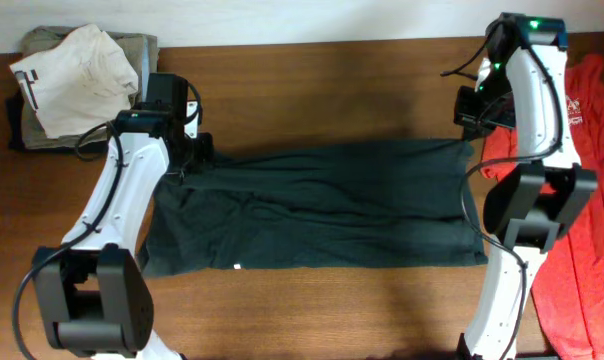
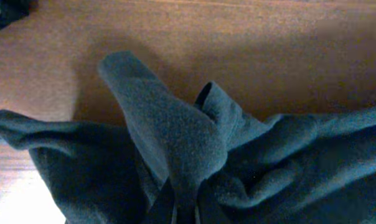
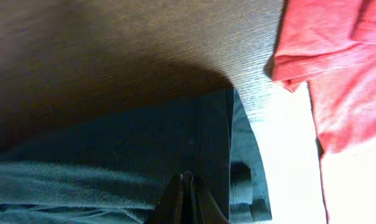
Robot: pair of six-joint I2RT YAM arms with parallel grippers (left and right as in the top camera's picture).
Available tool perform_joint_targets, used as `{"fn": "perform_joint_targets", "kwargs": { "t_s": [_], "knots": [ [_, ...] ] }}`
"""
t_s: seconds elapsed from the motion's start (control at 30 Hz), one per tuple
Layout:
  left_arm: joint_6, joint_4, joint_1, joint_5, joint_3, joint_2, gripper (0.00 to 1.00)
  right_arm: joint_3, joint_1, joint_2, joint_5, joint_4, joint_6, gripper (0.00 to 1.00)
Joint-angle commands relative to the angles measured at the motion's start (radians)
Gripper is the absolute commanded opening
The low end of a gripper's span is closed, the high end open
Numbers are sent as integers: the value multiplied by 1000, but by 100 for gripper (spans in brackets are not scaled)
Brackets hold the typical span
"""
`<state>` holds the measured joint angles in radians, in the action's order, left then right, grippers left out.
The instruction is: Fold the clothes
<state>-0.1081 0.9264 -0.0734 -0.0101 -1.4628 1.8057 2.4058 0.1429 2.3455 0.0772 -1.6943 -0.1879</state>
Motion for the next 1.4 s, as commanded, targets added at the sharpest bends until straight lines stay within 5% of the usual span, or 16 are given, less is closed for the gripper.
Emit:
{"fn": "perform_joint_targets", "kwargs": {
  "t_s": [0.0, 0.13, 0.2, 0.5, 0.7, 0.97, 1.2, 1.33, 1.37],
  "knots": [
    [5, 48, 5, 7, -2, -52, 7, 18, 3, -121, -6, -5, -8, 4],
    [5, 107, 5, 7, 5, -50, 23, 13, 0, -142, 2, -5, -8, 4],
    [5, 97, 5, 7, 5, -48, 53, -14, -6, -142, 2, -5, -8, 4],
    [45, -160, 5, 6, 5, 150, 73, -46, -19, -141, -2, 3, -8, 4],
    [46, -176, 5, 8, 5, 277, 77, -46, -19, -141, -2, 7, -8, 4],
    [46, -95, 6, 113, -121, 275, 72, -46, -19, -141, -2, 15, -8, 4],
    [46, -77, 5, 111, -154, 275, 50, -46, -19, -141, -2, 19, -8, 4],
    [46, -63, 5, 101, -154, 275, 21, -46, -19, -141, -2, 19, -8, 4],
    [46, -54, 5, 101, -154, 275, 3, -46, -19, -141, -2, 19, -9, 4]
  ]
}}
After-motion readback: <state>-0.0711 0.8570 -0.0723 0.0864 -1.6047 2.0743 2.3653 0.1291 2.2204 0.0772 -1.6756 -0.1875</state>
